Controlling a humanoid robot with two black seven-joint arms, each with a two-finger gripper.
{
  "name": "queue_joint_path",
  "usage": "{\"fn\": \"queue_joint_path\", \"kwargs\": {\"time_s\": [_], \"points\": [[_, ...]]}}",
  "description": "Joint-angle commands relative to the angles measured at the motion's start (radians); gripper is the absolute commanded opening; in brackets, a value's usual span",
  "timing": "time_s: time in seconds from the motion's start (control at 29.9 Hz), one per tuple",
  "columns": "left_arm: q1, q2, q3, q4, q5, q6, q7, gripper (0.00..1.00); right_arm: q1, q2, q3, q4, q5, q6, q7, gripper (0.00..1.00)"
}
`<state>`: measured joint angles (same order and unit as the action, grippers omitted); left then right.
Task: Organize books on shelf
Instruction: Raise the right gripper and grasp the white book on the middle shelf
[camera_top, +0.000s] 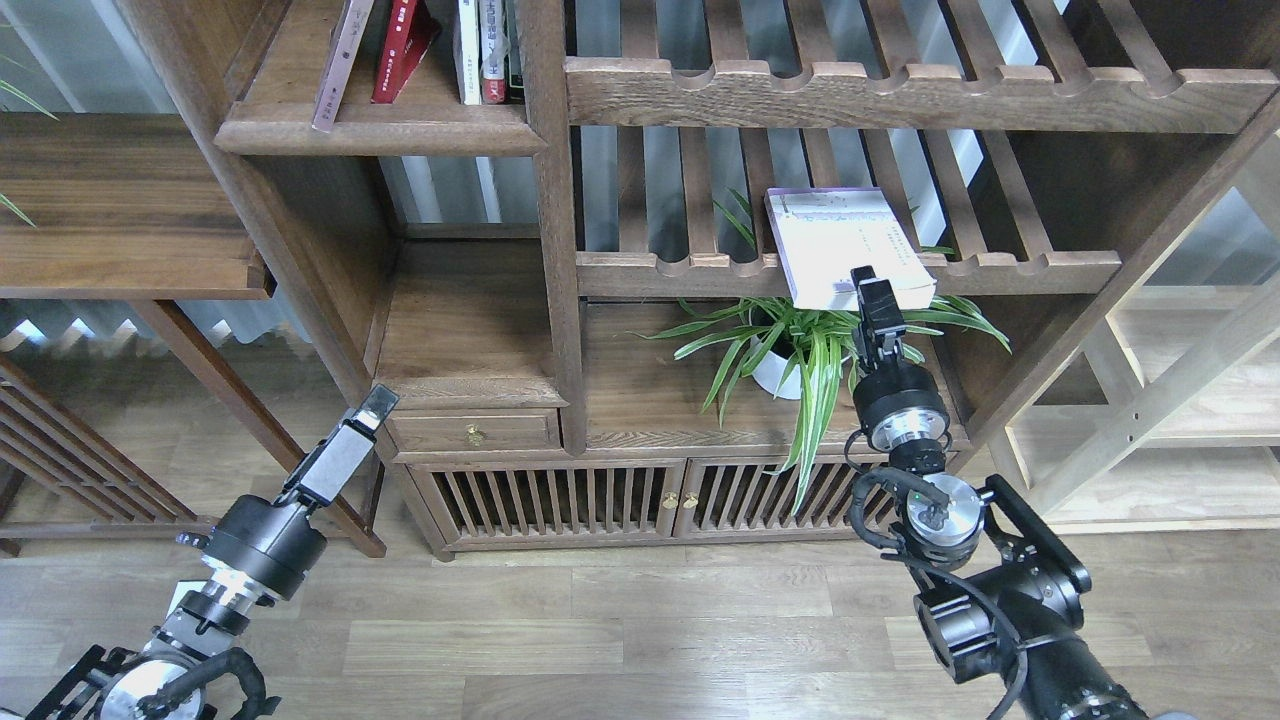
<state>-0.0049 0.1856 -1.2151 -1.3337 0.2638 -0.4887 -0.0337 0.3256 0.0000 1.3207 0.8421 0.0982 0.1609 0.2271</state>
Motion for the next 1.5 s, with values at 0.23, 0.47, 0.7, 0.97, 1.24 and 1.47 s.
{"fn": "queue_joint_path", "kwargs": {"time_s": [0.23, 0.47, 0.7, 0.97, 1.24, 1.47], "points": [[0.0, 0.002, -0.014, 0.002, 0.0, 0.0, 0.0, 0.98, 0.069, 0.0, -0.008, -0.052, 0.0, -0.007, 0.0, 0.99], [0.0, 0.006, -0.024, 0.001, 0.0, 0.0, 0.0, 0.98, 0.093, 0.0, -0.018, -0.084, 0.0, -0.009, 0.0, 0.85], [0.002, 0.009, -0.038, 0.004, -0.001, 0.0, 0.0, 0.98, 0.095, 0.0, -0.024, -0.087, -0.002, -0.009, 0.006, 0.53], [0.0, 0.011, -0.043, 0.004, -0.003, 0.0, 0.0, 0.98, 0.095, 0.0, -0.046, -0.092, -0.003, -0.001, 0.009, 0.34], [0.0, 0.011, -0.044, 0.004, -0.003, 0.0, 0.0, 0.98, 0.081, 0.0, -0.043, -0.074, -0.002, 0.009, 0.029, 0.25], [0.0, 0.009, -0.043, 0.011, -0.001, 0.0, 0.0, 0.98, 0.004, 0.0, -0.035, 0.08, 0.034, 0.02, 0.026, 0.26]]}}
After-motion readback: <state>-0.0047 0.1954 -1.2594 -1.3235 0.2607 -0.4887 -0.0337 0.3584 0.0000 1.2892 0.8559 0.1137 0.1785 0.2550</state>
